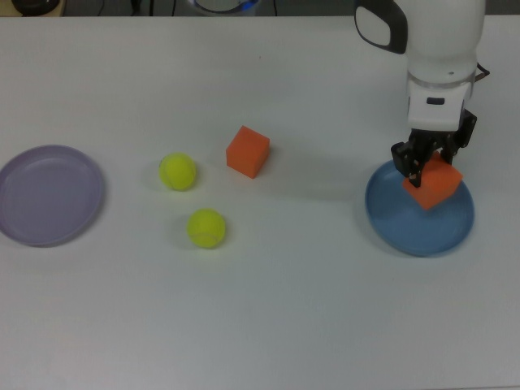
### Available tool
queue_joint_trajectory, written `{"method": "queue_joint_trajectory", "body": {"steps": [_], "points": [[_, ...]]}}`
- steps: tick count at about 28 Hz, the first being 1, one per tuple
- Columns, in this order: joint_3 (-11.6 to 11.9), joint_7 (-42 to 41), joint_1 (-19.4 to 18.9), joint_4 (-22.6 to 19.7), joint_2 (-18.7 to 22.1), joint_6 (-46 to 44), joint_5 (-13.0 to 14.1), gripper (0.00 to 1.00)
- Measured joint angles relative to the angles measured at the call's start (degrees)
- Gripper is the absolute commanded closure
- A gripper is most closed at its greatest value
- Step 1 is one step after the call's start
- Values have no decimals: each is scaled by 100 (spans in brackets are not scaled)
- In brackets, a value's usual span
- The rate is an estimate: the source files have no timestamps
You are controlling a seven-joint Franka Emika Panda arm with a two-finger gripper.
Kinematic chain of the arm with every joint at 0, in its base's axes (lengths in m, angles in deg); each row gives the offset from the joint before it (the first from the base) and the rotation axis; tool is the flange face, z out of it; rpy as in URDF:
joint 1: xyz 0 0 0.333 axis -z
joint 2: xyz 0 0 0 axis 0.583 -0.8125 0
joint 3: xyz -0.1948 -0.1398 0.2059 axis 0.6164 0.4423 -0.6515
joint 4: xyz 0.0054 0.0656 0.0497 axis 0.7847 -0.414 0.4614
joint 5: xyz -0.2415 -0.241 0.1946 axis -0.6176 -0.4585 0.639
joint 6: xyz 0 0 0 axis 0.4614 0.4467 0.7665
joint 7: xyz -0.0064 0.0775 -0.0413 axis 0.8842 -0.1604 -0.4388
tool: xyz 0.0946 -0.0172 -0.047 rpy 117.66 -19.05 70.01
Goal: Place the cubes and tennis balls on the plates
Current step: 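Carry the cube onto the blue plate and release it, then move the gripper to the second orange cube and grasp it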
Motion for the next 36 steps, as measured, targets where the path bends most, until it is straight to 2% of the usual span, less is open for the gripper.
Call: {"method": "queue_joint_trajectory", "body": {"steps": [6, 7, 8, 9, 10, 18, 25, 28, 33, 36], "points": [[1, 257, -57, -6, -203, 0, -290, 100], [1, 277, -58, -6, -220, 0, -302, 94], [1, 294, -59, -6, -235, 0, -306, 60], [1, 301, -60, -6, -247, 0, -307, 8], [1, 313, -60, -6, -259, 0, -307, 0], [4, 1111, -52, 62, -92, -16, -307, 0], [27, 1489, 113, 74, 563, -1006, -267, 0], [42, 1588, 338, 46, 944, -1621, -78, 0], [126, 1622, 920, -188, 1630, -2368, 608, 0], [256, 1792, 1212, -507, 2014, -2607, 874, 0]]}}
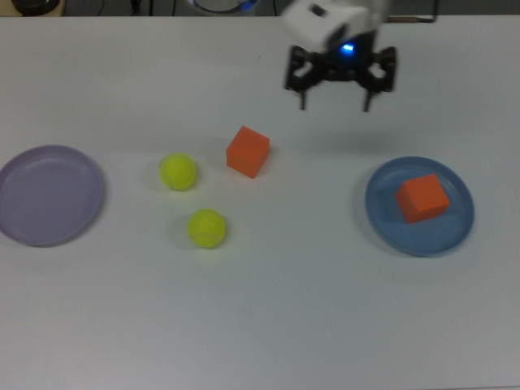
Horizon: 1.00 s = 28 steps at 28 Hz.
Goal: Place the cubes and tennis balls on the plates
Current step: 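Move the gripper to the second orange cube and grasp it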
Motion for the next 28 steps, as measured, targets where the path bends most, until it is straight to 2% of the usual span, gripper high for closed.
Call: {"method": "queue_joint_trajectory", "body": {"steps": [6, 13, 15, 20, 28], "points": [[85, 612, 419, -852, 371, 23, 149, 0], [118, 877, 694, -1789, 477, 893, 177, 0], [166, 890, 749, -1946, 497, 1015, 177, 0], [312, 891, 788, -2037, 511, 1052, 182, 0], [338, 891, 797, -2192, 458, 1298, 190, 0]]}}
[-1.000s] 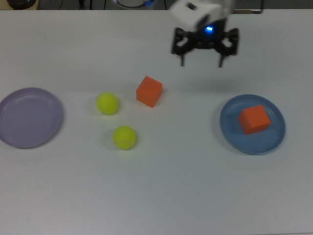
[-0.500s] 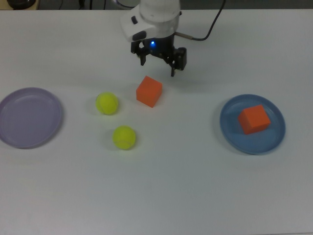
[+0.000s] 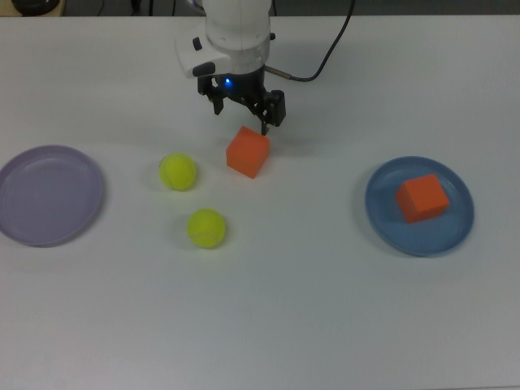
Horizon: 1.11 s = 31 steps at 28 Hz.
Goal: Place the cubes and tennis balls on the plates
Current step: 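Move the gripper to the second orange cube and grasp it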
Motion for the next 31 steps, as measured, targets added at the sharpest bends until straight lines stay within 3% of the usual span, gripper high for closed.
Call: {"method": "queue_joint_trajectory", "body": {"steps": [31], "points": [[37, 2, -13, -87, -824, 648, 0, 0]]}}
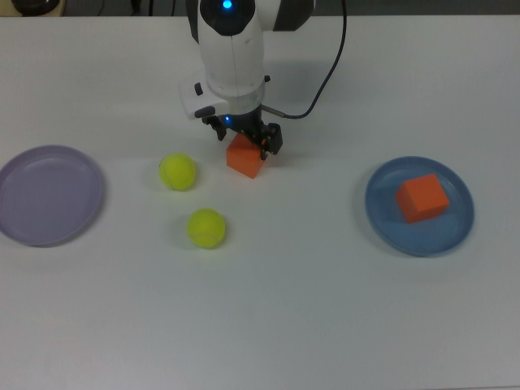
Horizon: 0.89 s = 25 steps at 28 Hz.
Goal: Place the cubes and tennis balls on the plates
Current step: 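Move the gripper to the second orange cube and grasp it, then lift the cube and stack it on the cube on the blue plate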
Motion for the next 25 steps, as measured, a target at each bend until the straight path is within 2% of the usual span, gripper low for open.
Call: {"method": "queue_joint_trajectory", "body": {"steps": [2, 3, 4, 5, 6, 7, 17, 21, 25], "points": [[0, 0, -15, 0, -45, 28, 0, 10], [0, 0, -22, 0, -60, 37, 0, 19], [0, 0, -28, 0, -74, 43, 0, 36], [-1, 0, -33, 0, -89, 48, 0, 78], [-2, 0, -39, 1, -106, 60, 0, 98], [-3, 0, -41, 2, -116, 77, 0, 100], [-21, -12, -44, 130, -92, 332, 0, 100], [-65, -22, -110, 349, 45, 333, 0, 100], [-101, -22, -349, 723, 192, 305, 0, 100]]}}
